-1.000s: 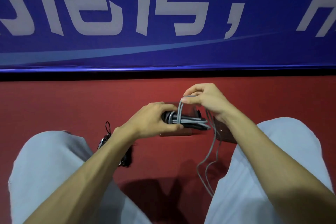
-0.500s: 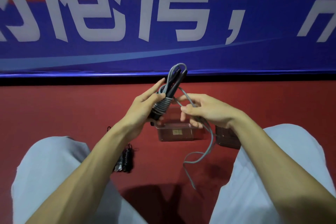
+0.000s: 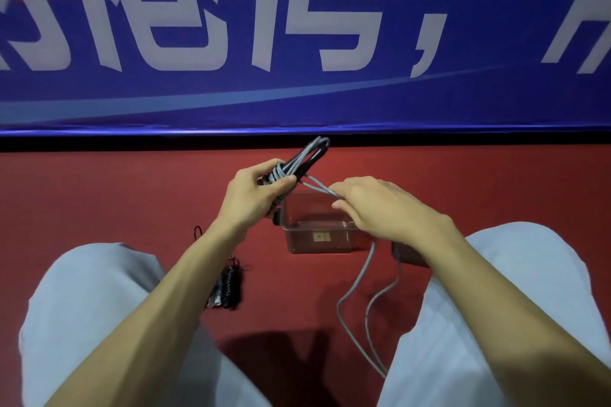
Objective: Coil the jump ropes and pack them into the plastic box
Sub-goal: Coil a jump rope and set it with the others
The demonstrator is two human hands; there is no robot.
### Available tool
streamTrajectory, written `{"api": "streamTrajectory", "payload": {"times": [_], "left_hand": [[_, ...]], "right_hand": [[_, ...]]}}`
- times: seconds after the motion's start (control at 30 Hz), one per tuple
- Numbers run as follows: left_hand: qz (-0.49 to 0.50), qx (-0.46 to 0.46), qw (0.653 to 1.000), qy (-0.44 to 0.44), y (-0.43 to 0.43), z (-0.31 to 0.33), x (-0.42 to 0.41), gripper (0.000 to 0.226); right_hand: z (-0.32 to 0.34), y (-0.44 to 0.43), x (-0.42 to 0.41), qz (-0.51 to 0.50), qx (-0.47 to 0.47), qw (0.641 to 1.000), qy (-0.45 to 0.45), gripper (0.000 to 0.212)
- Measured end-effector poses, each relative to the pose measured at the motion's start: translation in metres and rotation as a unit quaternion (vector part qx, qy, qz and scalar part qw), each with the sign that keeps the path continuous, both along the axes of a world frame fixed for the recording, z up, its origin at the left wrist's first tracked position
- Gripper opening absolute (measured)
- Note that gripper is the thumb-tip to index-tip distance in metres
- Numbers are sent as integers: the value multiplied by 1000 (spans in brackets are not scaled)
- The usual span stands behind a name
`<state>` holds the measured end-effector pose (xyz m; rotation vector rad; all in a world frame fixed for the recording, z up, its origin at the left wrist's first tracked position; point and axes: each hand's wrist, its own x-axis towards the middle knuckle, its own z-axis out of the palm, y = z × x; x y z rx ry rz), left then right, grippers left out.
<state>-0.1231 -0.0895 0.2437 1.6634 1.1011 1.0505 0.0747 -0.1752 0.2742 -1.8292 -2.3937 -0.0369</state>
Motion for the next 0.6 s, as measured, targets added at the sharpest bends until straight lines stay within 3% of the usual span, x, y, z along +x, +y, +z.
{"api": "streamTrajectory", "payload": {"times": [0.17,0.33,0.4,0.5,0.6], "left_hand": [[29,121,958,257,2,-5,-3,49],[-71,168,902,391,-4,-4,-1,49],[-137,185,881,414,-10,-2,2,44],[-189,190,878,396,-9,-4,3,39],[-197,189,873,404,-9,-6,4,45]], "right_hand": [[0,-7,-12,66,6,995,-74,10],[-3,-5,-10,107,32,992,-52,28],[-6,-2,-7,110,83,990,-40,28],[-9,2,1,55,127,990,41,12],[-8,6,8,-41,108,988,102,21]]}}
